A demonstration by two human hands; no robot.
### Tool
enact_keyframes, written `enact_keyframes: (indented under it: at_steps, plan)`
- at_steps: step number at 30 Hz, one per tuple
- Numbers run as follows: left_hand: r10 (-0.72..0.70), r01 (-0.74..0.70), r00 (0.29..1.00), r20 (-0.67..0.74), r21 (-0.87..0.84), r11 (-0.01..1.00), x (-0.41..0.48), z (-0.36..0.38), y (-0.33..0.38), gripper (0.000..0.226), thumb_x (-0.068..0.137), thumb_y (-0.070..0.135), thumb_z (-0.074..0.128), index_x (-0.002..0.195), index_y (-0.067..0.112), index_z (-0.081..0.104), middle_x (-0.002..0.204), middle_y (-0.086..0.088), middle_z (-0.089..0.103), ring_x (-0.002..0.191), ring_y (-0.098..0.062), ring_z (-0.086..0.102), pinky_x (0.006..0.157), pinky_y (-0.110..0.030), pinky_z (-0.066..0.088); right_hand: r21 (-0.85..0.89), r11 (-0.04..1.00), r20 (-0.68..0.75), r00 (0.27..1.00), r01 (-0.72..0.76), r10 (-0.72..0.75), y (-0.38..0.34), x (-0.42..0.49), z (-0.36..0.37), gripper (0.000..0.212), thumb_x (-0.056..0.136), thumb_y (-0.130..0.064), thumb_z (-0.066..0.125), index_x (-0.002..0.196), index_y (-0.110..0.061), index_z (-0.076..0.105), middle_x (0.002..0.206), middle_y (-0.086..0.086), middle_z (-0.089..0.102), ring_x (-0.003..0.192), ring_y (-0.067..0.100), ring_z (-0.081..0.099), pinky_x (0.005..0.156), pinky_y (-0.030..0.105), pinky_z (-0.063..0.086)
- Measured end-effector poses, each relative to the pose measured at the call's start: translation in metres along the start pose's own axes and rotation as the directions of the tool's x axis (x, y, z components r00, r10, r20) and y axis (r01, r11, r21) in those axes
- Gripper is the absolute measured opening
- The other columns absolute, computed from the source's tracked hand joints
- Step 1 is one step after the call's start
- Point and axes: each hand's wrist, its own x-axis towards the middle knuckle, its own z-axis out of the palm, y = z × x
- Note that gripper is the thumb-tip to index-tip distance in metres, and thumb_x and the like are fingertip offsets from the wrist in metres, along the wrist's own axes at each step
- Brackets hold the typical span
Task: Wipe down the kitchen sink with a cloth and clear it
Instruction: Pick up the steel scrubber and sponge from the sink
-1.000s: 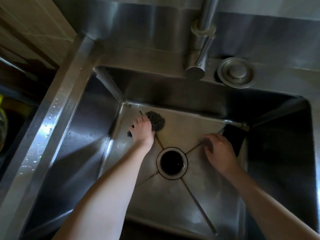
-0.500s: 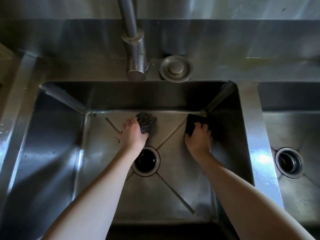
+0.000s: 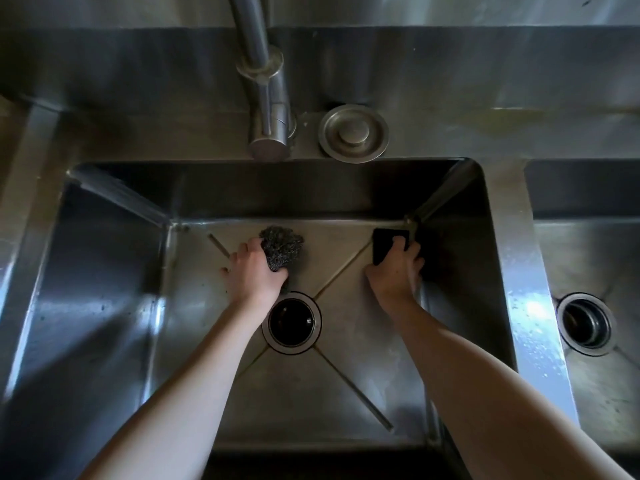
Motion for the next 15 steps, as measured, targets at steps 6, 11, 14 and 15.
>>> enact_keyframes:
  at_steps: [6,11,14,15]
  plan:
    - [-0.014,0.013,0.999,-0.035,-0.013,1.0,-0.005,-0.017,-0.011,0.057,0.071,0.028,0.069,0.121,0.012,0.048,0.117,-0.011,0.056,0.11,-0.031,0.051,0.09,-0.045,0.039,-0.039,0.999,0.062,0.998,0.013,-0.011,0.001,-0.007,0.001,0.071,0.068,-0.018,0.067,0.131,-0.013,0.034,0.131,0.02,0.036,0.117,0.042,0.037,0.095,0.049,0.039]
    - [-0.023,0.021,0.998,-0.059,-0.024,0.999,-0.011,-0.025,-0.021,0.057,0.069,0.027,0.07,0.119,0.014,0.049,0.118,-0.01,0.055,0.109,-0.03,0.051,0.09,-0.045,0.039,-0.065,0.998,0.047,0.999,0.022,-0.019,0.003,-0.015,0.006,0.071,0.068,-0.021,0.068,0.13,-0.008,0.034,0.13,0.025,0.041,0.119,0.041,0.038,0.098,0.047,0.037]
    - [-0.03,0.028,0.996,-0.082,-0.025,0.999,-0.016,-0.027,-0.027,0.06,0.068,0.028,0.071,0.122,0.015,0.048,0.122,-0.008,0.054,0.112,-0.03,0.051,0.09,-0.045,0.037,-0.06,0.997,0.054,0.998,0.047,-0.043,0.004,-0.014,0.006,0.069,0.067,-0.016,0.068,0.127,-0.006,0.035,0.129,0.026,0.041,0.118,0.042,0.038,0.097,0.046,0.037]
    - [-0.03,0.028,0.995,-0.091,-0.028,0.999,-0.017,-0.028,-0.029,0.061,0.069,0.028,0.072,0.123,0.015,0.047,0.122,-0.008,0.054,0.112,-0.03,0.051,0.091,-0.045,0.036,-0.071,0.996,0.056,0.997,0.054,-0.05,0.004,-0.013,0.006,0.069,0.066,-0.016,0.068,0.127,-0.007,0.034,0.13,0.025,0.04,0.118,0.042,0.038,0.096,0.047,0.037]
